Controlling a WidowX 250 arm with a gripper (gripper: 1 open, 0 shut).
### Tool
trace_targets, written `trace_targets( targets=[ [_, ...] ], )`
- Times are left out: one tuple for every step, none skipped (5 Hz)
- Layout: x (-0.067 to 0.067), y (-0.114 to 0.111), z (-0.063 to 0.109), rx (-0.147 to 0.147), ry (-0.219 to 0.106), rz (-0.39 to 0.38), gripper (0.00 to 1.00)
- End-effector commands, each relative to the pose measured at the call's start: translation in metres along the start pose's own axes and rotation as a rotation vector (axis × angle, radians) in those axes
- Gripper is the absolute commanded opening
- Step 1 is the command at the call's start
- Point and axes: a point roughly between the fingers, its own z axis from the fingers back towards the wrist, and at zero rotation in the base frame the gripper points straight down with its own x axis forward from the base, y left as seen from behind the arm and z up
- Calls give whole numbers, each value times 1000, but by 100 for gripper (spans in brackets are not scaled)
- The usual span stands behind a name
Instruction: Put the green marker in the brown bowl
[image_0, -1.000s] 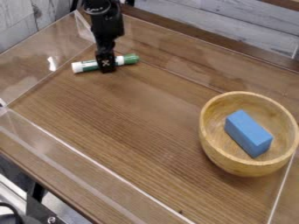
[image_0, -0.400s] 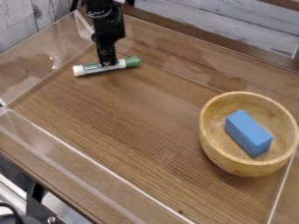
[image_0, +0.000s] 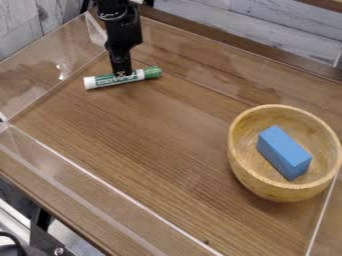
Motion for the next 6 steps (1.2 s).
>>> trace_targets(
  targets=[
    [-1,16,27,74,-20,11,0],
    [-2,17,31,72,-20,14,0],
    [-3,17,25,69,-22,9,100],
    [-5,17,17,65,-23,4,100],
    [-5,18,8,58,-28,-3,100],
    [-6,19,0,51,-27,-5,100]
  ],
)
